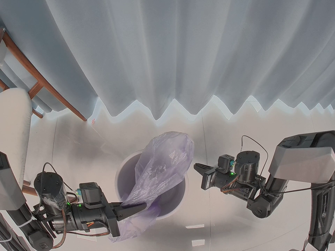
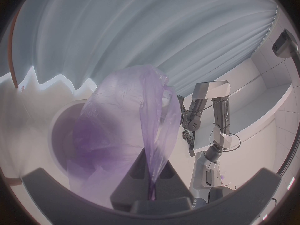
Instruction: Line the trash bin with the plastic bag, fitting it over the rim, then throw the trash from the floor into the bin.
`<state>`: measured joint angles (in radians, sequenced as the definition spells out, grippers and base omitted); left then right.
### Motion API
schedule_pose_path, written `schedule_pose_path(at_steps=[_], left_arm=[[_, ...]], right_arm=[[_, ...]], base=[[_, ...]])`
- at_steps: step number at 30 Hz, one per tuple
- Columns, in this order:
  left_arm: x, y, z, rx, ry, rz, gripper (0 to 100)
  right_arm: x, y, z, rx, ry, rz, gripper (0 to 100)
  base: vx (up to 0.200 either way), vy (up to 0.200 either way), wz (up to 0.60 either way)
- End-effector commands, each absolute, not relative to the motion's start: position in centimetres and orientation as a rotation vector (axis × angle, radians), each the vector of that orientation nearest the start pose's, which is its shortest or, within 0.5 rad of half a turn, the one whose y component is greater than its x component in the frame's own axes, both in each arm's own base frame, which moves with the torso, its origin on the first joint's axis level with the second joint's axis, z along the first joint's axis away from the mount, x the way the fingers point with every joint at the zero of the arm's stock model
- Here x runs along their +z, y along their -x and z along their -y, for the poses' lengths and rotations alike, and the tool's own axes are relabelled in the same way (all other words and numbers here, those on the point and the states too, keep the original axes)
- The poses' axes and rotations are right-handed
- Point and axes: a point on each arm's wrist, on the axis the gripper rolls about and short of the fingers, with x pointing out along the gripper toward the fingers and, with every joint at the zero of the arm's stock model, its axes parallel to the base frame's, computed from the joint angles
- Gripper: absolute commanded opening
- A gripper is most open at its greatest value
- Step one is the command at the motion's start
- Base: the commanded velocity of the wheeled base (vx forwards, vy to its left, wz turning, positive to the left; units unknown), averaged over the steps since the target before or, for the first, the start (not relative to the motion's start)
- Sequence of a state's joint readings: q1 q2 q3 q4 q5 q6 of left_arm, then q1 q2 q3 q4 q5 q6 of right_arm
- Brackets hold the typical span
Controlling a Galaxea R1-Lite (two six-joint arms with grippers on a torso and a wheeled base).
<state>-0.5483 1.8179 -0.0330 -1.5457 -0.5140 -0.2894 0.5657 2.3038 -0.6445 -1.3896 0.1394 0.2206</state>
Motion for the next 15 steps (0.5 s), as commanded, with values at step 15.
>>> schedule_pose_path(at_steps=[15], left_arm=[[8.3,-16.4,12.0,-1.04,0.252,-0.395,0]], right_arm=[[0.0,-32.2,-21.1,0.67,-0.158,-0.317,0]], base=[[0.0,0.0,0.0]])
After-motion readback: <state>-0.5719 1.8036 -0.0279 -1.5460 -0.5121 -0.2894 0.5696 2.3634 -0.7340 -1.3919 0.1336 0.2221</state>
